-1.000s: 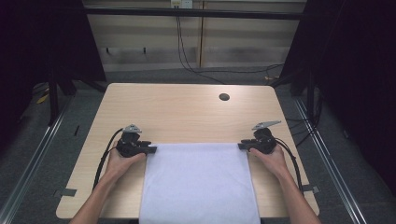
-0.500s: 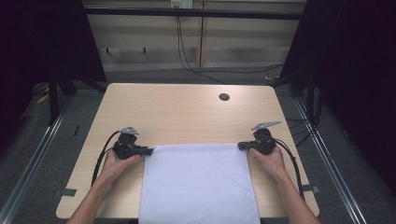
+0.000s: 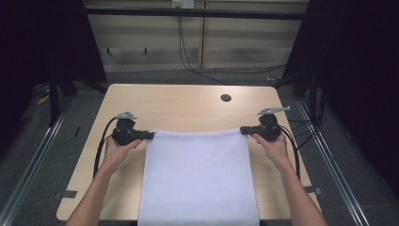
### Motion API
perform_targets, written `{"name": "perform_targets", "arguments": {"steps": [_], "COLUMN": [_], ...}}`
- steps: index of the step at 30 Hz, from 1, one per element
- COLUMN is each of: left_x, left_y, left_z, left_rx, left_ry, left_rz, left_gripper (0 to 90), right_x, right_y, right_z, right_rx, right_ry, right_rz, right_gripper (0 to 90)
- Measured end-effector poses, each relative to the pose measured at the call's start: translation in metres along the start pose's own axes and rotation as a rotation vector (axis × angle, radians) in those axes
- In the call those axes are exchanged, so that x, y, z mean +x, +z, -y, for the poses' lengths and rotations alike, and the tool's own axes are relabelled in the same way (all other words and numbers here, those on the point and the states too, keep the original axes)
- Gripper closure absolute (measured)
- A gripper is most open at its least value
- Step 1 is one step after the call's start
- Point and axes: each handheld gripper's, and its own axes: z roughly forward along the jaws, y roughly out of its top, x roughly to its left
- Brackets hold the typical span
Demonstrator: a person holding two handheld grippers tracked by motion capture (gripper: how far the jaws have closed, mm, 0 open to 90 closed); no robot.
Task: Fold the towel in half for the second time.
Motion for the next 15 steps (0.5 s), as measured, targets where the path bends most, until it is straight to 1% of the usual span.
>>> {"name": "perform_targets", "arguments": {"steps": [1,2,3,4,5,6,7,8,9,10,11,12,13,14,15], "left_x": [0.0,0.0,0.0,-0.001,-0.002,-0.002,-0.002,-0.002,-0.002,-0.003,-0.003,-0.003,-0.003,-0.003,-0.003], "left_y": [-0.002,-0.007,-0.007,-0.014,-0.018,-0.018,-0.023,-0.026,-0.026,-0.029,-0.031,-0.036,-0.036,-0.041,-0.041], "left_z": [-0.004,-0.013,-0.013,-0.023,-0.027,-0.027,-0.037,-0.042,-0.042,-0.048,-0.051,-0.061,-0.061,-0.069,-0.069], "left_rx": [-0.01,-0.031,-0.031,-0.047,-0.051,-0.051,-0.051,-0.053,-0.053,-0.066,-0.078,-0.121,-0.121,-0.163,-0.163], "left_ry": [0.006,0.018,0.018,0.031,0.044,0.044,0.055,0.065,0.065,0.07,0.07,0.071,0.071,0.074,0.074], "left_rz": [-0.007,-0.001,-0.001,-0.004,-0.006,-0.006,-0.024,-0.034,-0.034,-0.038,-0.04,-0.05,-0.05,-0.05,-0.05], "left_gripper": [84.7,84.7,84.7,84.7,84.6,84.7,84.7,84.7,84.7,84.7,84.7,84.7,84.7,84.7,84.7], "right_x": [-0.001,-0.002,-0.002,-0.005,-0.006,-0.006,-0.006,-0.006,-0.006,-0.005,-0.005,-0.004,-0.004,-0.005,-0.005], "right_y": [-0.002,-0.004,-0.004,-0.008,-0.009,-0.011,-0.011,-0.012,-0.013,-0.016,-0.016,-0.019,-0.022,-0.025,-0.025], "right_z": [-0.005,-0.009,-0.009,-0.016,-0.02,-0.023,-0.027,-0.032,-0.036,-0.043,-0.043,-0.052,-0.057,-0.062,-0.062], "right_rx": [-0.006,-0.008,-0.008,-0.024,-0.037,-0.048,-0.055,-0.058,-0.065,-0.077,-0.077,-0.094,-0.103,-0.114,-0.114], "right_ry": [-0.003,-0.007,-0.007,-0.004,-0.007,-0.005,-0.012,-0.018,-0.025,-0.029,-0.029,-0.035,-0.039,-0.042,-0.042], "right_rz": [0.001,0.007,0.007,0.009,0.007,0.004,0.005,0.011,0.016,0.019,0.019,0.028,0.033,0.034,0.034], "right_gripper": [86.7,86.7,86.7,86.7,86.7,86.7,86.8,86.8,86.8,86.8,86.8,86.9,86.9,86.9,86.9]}}
